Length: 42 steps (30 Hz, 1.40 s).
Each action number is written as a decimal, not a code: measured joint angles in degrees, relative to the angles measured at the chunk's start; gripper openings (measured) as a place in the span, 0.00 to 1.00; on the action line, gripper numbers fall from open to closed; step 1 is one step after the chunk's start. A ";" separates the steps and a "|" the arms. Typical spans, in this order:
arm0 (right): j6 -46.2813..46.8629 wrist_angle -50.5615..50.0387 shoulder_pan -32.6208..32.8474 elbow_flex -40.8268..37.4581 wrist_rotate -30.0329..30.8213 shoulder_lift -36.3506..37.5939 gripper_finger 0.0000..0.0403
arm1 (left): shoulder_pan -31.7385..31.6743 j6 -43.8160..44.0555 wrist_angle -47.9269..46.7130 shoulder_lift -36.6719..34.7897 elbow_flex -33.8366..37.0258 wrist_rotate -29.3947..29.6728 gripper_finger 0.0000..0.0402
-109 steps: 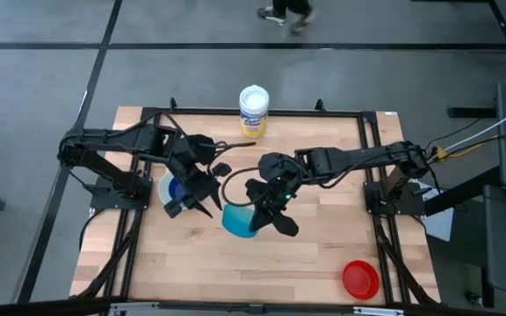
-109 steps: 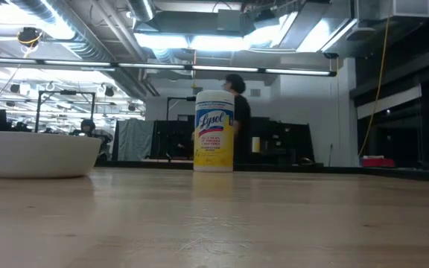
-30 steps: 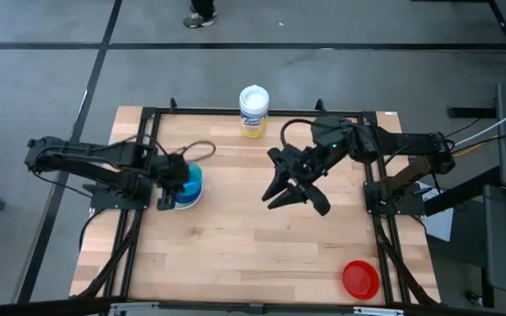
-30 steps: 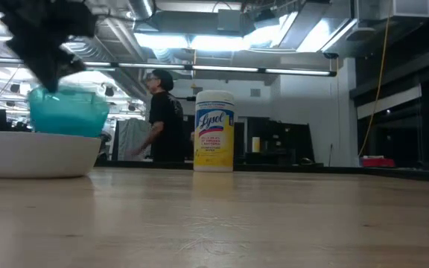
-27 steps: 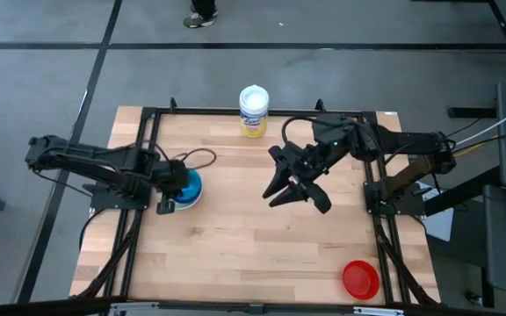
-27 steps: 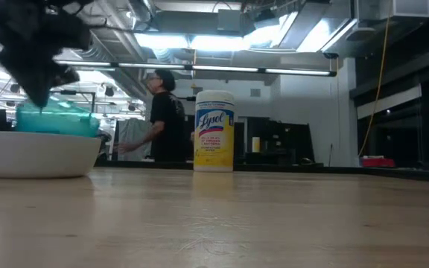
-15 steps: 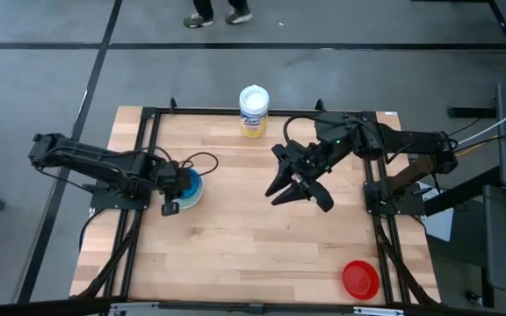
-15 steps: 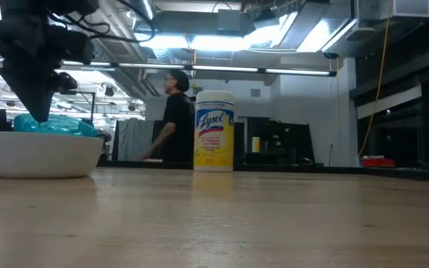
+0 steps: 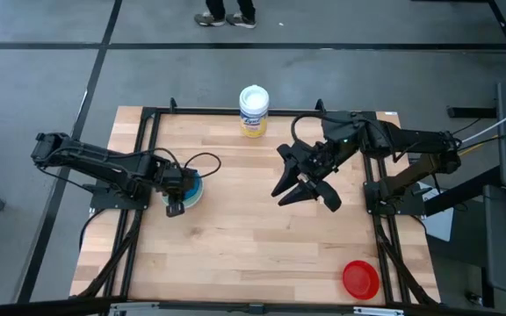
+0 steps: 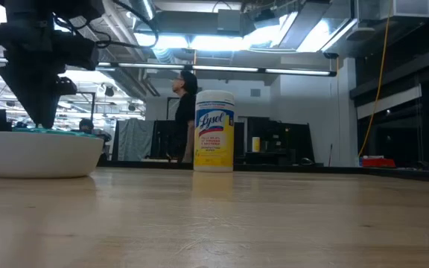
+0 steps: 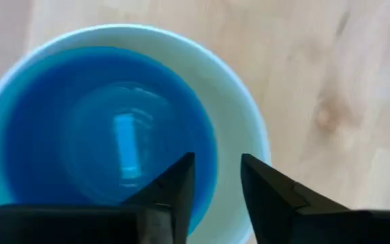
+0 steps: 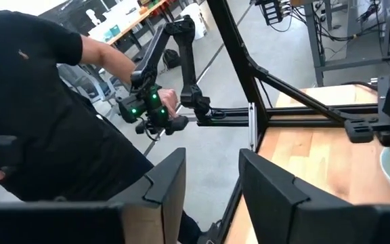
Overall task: Nest bowls inside each other
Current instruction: Stack the red bowl on top of the light blue bowl
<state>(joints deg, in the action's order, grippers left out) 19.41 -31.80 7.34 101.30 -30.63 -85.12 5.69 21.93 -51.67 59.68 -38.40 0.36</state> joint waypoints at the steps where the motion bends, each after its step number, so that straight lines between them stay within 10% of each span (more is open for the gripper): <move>1: -0.37 -0.64 -0.12 0.00 0.41 0.38 0.35 | -0.19 0.00 0.26 0.09 -0.23 -1.00 0.30; 16: 5.57 -39.72 9.57 -10.29 15.73 5.03 0.35 | 1.78 -10.11 35.63 -8.45 -26.44 -3.08 0.26; 27: 44.08 -4.69 33.43 -44.20 11.98 13.15 0.33 | 3.70 -20.01 20.40 -2.29 -41.64 1.33 0.18; 33: 64.05 3.84 42.76 -49.43 23.68 11.22 0.30 | 2.11 -20.81 19.90 -0.40 -41.77 0.52 0.17; 42: 94.71 4.99 54.60 -50.51 25.18 3.10 0.33 | -0.48 -21.83 19.66 -0.23 -41.80 -1.87 0.17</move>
<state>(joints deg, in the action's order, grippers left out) 114.12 -26.81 61.94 50.78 -5.45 -82.02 5.21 0.11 -32.01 59.45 -80.20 -1.51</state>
